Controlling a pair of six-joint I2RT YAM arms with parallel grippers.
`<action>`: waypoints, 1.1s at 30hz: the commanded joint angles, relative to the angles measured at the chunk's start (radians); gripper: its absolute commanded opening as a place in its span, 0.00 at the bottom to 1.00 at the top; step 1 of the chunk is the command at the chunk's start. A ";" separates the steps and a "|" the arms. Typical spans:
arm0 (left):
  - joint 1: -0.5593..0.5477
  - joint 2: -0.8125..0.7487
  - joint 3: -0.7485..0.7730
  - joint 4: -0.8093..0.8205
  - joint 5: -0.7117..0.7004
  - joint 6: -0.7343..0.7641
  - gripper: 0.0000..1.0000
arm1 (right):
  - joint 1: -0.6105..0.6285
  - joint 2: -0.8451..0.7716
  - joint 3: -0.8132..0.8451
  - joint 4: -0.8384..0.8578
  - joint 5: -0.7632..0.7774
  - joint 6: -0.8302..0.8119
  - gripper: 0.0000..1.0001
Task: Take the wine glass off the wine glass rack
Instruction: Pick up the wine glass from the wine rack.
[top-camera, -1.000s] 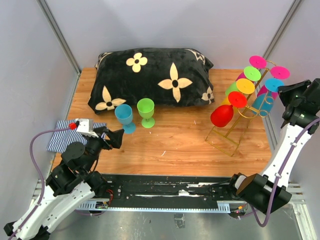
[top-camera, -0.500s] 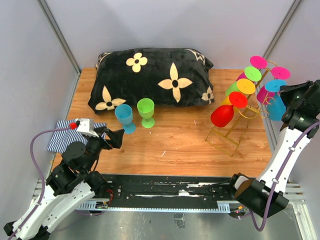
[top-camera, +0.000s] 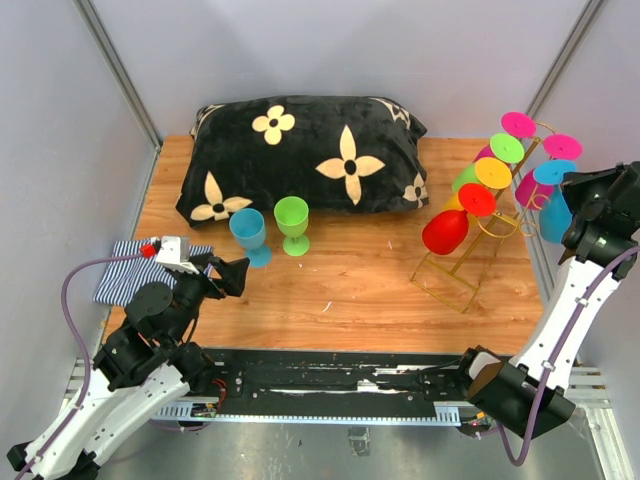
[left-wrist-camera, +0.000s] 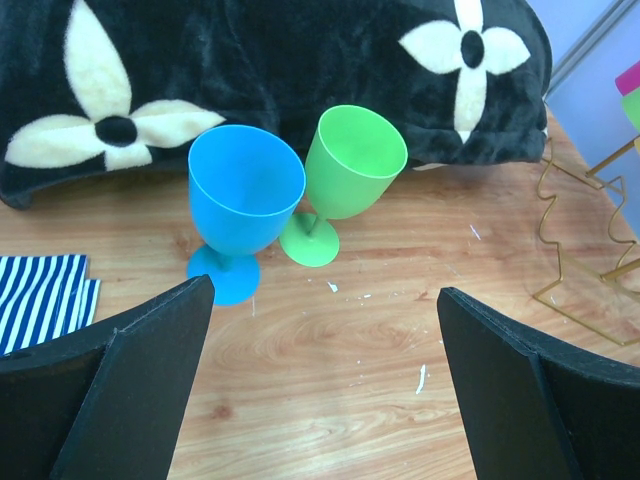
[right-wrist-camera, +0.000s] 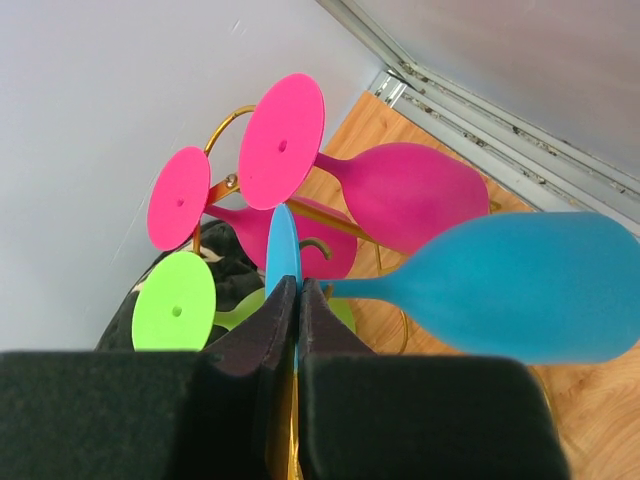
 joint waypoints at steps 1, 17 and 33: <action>0.004 0.007 -0.001 0.017 -0.004 0.006 1.00 | -0.015 -0.039 -0.024 0.023 0.061 0.001 0.01; 0.004 0.015 -0.001 0.019 0.001 0.006 1.00 | -0.015 -0.045 -0.050 0.065 0.125 -0.029 0.01; 0.004 0.019 -0.001 0.020 0.004 0.008 1.00 | -0.014 -0.086 -0.044 0.062 0.166 -0.095 0.01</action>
